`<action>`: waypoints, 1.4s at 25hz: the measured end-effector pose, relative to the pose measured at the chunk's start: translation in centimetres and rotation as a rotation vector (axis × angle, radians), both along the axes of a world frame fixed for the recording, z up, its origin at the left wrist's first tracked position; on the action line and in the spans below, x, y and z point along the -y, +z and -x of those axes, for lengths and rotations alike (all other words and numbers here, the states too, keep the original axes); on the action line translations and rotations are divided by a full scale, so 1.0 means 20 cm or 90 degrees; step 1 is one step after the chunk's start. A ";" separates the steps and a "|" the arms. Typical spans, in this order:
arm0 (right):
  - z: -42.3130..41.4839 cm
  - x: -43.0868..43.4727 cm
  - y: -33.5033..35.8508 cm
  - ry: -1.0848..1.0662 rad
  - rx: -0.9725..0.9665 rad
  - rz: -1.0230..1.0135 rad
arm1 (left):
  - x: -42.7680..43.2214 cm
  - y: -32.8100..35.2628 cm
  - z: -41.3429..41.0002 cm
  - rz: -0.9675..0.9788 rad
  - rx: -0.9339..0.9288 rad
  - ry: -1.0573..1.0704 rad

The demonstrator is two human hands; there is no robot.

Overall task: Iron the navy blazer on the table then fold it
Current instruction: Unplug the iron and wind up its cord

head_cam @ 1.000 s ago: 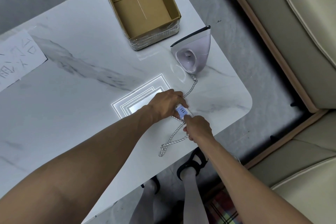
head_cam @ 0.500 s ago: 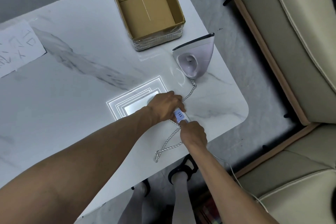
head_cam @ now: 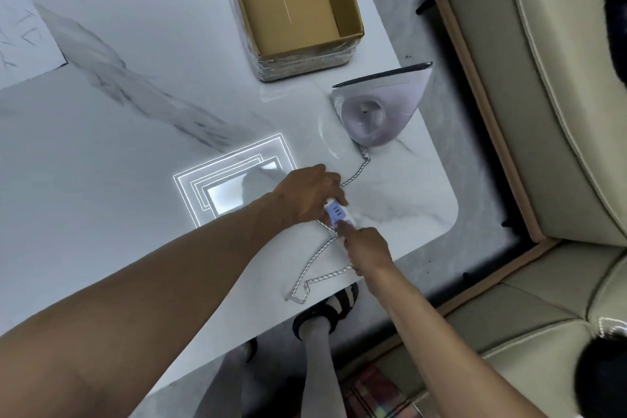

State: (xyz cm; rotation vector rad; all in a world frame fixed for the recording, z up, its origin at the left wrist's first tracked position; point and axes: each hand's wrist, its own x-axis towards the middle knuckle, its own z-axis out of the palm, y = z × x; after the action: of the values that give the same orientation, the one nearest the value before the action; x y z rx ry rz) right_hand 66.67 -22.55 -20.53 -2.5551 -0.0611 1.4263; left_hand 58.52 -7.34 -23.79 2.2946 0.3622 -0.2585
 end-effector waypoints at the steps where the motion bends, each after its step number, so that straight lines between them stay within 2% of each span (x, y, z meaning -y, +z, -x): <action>1: 0.00 -0.01 0.00 0.001 -0.008 0.005 | 0.00 0.00 0.00 -0.002 0.008 0.001; 4: -0.02 -0.08 0.01 0.064 0.041 0.074 | 0.00 -0.03 0.00 -0.029 0.023 0.010; 7: -0.04 -0.16 0.04 0.121 0.094 0.142 | 0.00 -0.02 0.00 -0.039 0.092 0.038; 11: 0.03 -0.07 0.08 0.118 0.059 0.129 | 0.02 -0.01 0.00 -0.060 0.119 -0.009; 15: -0.05 -0.15 0.05 0.115 0.043 0.177 | 0.02 0.03 -0.03 -0.086 0.117 -0.053; 19: -0.06 -0.12 0.05 0.133 0.023 0.122 | 0.02 0.01 -0.03 -0.082 0.112 -0.035; 22: -0.07 -0.08 0.11 0.013 -0.068 0.053 | 0.01 -0.01 -0.03 -0.061 0.099 -0.026; 23: -0.08 -0.07 0.11 0.019 -0.076 0.048 | 0.01 -0.01 -0.03 -0.063 0.098 -0.021; 27: -0.07 -0.10 0.06 0.162 0.034 0.090 | 0.02 -0.01 -0.04 -0.067 0.119 -0.027; 32: -0.10 -0.02 0.10 0.074 -0.075 0.001 | 0.02 -0.03 -0.05 -0.087 0.120 -0.033; 35: -0.05 -0.05 0.07 0.141 0.022 0.063 | 0.03 -0.03 -0.05 -0.091 0.115 -0.029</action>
State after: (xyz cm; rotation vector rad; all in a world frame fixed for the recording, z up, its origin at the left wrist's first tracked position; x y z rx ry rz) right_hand 67.72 -21.53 -19.06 -2.7251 -0.2952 1.4954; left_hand 59.46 -7.84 -24.30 2.4468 0.2430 -0.0480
